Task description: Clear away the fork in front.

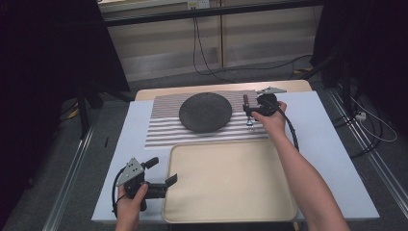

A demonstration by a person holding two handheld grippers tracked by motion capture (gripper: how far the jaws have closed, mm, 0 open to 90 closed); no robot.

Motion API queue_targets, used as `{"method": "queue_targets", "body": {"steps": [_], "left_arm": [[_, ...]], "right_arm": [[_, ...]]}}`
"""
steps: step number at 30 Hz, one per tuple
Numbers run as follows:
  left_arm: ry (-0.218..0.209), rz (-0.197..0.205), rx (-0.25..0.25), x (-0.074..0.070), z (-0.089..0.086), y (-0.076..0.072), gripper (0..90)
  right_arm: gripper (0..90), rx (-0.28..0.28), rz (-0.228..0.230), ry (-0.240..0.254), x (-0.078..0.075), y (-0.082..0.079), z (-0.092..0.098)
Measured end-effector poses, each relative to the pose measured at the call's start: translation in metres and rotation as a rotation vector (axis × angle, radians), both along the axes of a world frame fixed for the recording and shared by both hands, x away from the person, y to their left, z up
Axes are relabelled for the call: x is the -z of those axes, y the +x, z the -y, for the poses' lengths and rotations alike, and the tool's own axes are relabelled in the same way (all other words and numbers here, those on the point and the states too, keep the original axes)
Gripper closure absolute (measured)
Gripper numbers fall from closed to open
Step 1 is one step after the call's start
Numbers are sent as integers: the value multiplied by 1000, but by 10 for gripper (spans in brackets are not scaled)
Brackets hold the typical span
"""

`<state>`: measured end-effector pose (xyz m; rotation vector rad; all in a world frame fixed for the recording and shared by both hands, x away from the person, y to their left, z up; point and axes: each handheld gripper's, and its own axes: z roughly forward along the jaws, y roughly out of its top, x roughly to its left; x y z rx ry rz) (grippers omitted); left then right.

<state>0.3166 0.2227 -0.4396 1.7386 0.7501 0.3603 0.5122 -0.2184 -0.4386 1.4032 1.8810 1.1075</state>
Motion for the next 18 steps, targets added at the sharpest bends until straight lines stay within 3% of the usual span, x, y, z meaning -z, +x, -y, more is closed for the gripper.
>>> {"method": "queue_targets", "body": {"steps": [9, 11, 12, 15, 18], "left_arm": [[-4, -2, -12, 0, -3, 2, 24], [-3, -2, -11, 1, -2, 2, 24], [-3, -4, -14, 1, -2, 2, 24], [5, -8, -8, 1, 0, 2, 24], [-1, -7, -7, 1, -1, 3, 25]], "right_arm": [[526, 22, -123, -36, 21, 20, -6], [545, 22, -129, -39, 22, 22, -7], [569, 21, -133, -69, 22, 25, -9], [610, 44, -157, -49, 24, 31, -14], [679, 50, -178, -91, 27, 37, -19]]}}
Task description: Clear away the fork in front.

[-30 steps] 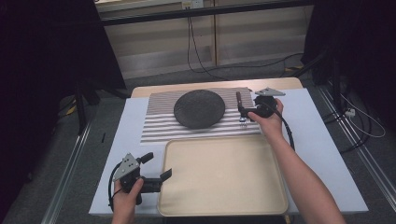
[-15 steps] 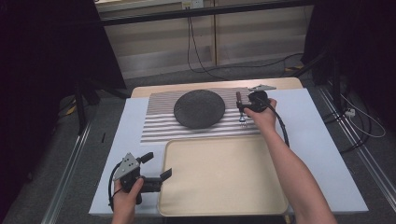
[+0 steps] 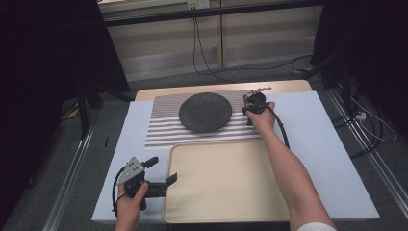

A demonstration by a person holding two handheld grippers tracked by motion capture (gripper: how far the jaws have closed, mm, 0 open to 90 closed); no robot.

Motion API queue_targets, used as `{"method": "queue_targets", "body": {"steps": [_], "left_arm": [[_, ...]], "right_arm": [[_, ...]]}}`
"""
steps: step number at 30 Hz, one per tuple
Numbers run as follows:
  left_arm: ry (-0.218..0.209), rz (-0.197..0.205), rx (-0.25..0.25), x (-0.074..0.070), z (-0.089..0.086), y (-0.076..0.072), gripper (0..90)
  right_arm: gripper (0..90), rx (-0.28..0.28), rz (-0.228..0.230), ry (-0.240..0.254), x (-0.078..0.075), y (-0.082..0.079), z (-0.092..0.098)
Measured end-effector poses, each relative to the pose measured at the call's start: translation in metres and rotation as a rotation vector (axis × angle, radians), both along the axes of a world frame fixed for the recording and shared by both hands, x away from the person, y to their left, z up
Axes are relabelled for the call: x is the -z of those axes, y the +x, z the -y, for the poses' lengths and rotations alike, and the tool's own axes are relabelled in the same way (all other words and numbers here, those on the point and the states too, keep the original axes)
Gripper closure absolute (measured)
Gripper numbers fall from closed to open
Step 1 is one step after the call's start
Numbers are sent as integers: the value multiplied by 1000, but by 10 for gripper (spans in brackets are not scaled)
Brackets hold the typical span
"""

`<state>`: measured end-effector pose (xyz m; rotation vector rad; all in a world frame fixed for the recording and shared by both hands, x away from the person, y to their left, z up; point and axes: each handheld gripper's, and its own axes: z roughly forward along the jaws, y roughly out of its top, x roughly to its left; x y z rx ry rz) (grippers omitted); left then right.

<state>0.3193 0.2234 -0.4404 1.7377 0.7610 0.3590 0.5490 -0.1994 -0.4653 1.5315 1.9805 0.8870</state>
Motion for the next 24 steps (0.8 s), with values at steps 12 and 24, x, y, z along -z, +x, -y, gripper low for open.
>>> {"method": "queue_targets", "body": {"steps": [12, 24], "left_arm": [[-2, 5, -10, -1, -2, 1, 25], [-2, 15, 2, -4, 2, 0, 25]], "right_arm": [[782, -42, -72, 13, -6, -8, 10], [772, -83, -111, -31, -9, -26, 18]]}}
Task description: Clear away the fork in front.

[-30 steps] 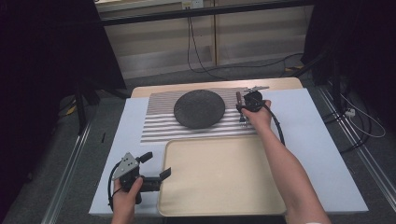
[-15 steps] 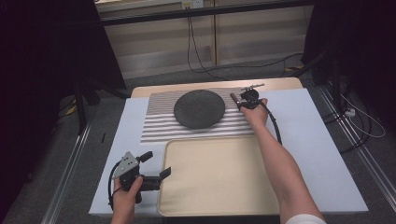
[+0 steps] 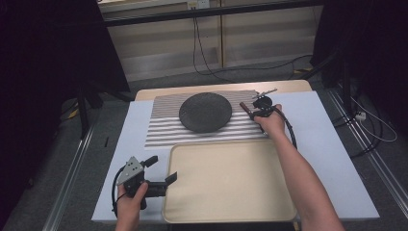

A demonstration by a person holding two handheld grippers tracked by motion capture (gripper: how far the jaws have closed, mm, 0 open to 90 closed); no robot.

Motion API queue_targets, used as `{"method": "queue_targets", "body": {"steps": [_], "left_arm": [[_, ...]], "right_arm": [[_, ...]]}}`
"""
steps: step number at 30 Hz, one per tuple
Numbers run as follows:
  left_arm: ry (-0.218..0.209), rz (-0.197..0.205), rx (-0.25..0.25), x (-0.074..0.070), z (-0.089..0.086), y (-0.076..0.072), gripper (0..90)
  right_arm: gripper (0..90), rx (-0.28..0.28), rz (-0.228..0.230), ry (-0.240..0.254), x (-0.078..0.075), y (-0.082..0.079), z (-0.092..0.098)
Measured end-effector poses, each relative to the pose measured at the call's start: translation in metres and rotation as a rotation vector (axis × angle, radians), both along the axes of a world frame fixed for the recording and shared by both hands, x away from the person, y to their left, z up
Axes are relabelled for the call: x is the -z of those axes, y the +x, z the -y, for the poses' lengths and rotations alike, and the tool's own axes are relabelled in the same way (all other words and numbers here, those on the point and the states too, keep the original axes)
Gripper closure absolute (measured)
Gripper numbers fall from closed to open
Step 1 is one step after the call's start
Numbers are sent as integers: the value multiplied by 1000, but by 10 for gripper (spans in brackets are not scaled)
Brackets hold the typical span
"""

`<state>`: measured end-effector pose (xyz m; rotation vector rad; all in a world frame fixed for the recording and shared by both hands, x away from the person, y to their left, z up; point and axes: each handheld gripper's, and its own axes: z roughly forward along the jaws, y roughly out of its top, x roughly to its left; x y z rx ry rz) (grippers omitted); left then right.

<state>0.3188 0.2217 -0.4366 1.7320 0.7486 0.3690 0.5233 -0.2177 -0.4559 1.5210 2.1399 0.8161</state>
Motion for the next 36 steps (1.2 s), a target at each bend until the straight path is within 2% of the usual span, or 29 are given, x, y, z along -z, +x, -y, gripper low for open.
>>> {"method": "queue_targets", "body": {"steps": [4, 8, 10, 12, 23, 25, 28, 30, 32, 36], "left_arm": [[-2, -2, -1, 0, 0, 0, 25], [-7, -1, 0, 0, 1, 1, 25], [-7, 1, 4, -1, 1, 1, 25], [-11, 1, 1, -1, 2, 2, 25], [-13, 1, 8, 0, 8, 7, 25], [-13, 3, 10, -1, 8, 7, 25], [-11, 3, 3, -1, 6, 7, 25], [-12, 3, 0, -1, 6, 7, 25], [-17, 3, 0, -1, 5, 6, 25], [-19, 2, -4, -1, 4, 6, 25]], "right_arm": [[773, 20, -22, -28, -2, 3, -5], [779, 22, -33, -7, -1, 4, -3], [781, 26, -38, 22, -1, 4, 0], [784, 30, -34, 36, 0, 4, 1], [787, 41, -33, 29, -1, 4, 0], [787, 45, -30, 49, 0, 3, 1], [787, 31, -18, 42, -1, 2, 2], [787, 40, -23, 65, -1, 2, 4], [788, 34, -11, 76, -3, 1, 6], [788, 28, 14, 128, -10, -3, 10]]}}
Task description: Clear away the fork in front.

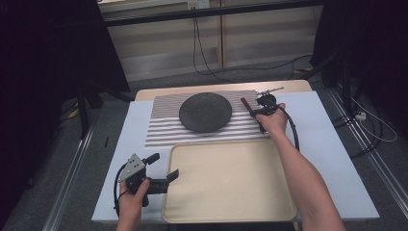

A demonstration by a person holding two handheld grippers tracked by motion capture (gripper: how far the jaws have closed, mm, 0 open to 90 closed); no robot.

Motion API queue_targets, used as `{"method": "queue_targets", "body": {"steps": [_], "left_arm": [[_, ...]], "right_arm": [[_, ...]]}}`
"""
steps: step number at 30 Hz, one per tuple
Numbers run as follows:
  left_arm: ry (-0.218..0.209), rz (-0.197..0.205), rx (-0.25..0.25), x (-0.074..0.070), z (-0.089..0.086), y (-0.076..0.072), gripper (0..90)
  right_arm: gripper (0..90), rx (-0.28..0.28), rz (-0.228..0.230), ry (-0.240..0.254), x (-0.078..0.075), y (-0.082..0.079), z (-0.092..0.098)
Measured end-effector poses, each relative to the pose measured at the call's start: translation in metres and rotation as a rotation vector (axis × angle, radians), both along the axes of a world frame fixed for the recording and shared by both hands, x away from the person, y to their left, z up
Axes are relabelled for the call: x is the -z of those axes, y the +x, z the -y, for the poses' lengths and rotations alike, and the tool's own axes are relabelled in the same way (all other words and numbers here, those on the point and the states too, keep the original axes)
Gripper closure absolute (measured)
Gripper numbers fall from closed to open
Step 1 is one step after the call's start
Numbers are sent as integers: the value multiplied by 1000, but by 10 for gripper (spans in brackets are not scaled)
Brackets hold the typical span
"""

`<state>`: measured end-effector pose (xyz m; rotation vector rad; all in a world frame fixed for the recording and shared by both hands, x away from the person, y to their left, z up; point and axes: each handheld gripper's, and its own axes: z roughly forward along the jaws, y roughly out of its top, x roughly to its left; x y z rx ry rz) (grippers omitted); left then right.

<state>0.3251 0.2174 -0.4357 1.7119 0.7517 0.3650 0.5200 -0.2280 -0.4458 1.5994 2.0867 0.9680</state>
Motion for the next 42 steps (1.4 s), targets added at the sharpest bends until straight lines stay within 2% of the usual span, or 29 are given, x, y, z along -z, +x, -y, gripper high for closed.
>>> {"method": "queue_targets", "body": {"steps": [2, 6, 9, 11, 12, 14, 16, 17, 20, 21, 22, 31, 35, 37, 40, 42], "left_arm": [[2, 0, 2, 0, 0, 0, 25], [3, -1, 6, 0, 1, 0, 25], [3, 0, 3, 0, 1, 0, 25], [1, 0, 2, 0, 1, 0, 25], [0, 0, 1, 0, 1, 0, 25], [-1, -1, 1, 0, 0, 0, 25], [-3, -2, 0, 0, 1, 0, 25], [-4, -2, 1, 0, 1, 0, 25], [-6, -2, 3, -1, 1, 0, 25], [-7, -2, 2, -1, 1, -1, 25], [-7, 0, 2, -1, 1, -1, 25], [-8, 6, 7, -5, 5, -3, 25], [-21, 6, -1, -8, 5, -5, 25], [-10, 9, 0, -11, 7, -5, 25], [-41, 3, 5, -16, 10, -5, 22], [-43, 10, -7, -21, 13, -4, 21]], "right_arm": [[788, 9, 25, 39, -4, -2, 5], [788, 10, 58, 79, -12, -8, 10], [788, 8, 72, 85, -14, -10, 13], [788, 12, 90, 115, -17, -13, 15], [788, 11, 98, 110, -19, -14, 16], [788, 7, 118, 144, -23, -18, 17], [787, -6, 141, 138, -27, -24, 16], [787, -11, 151, 154, -30, -27, 17], [787, -26, 184, 194, -36, -39, 16], [787, -29, 188, 235, -38, -43, 16], [787, -34, 202, 251, -39, -48, 16], [787, -126, 273, 313, -51, -94, 4], [787, -169, 287, 338, -50, -113, -1], [786, -207, 290, 355, -47, -122, -5], [786, -235, 292, 389, -42, -135, -9], [786, -243, 307, 401, -39, -143, -11]]}}
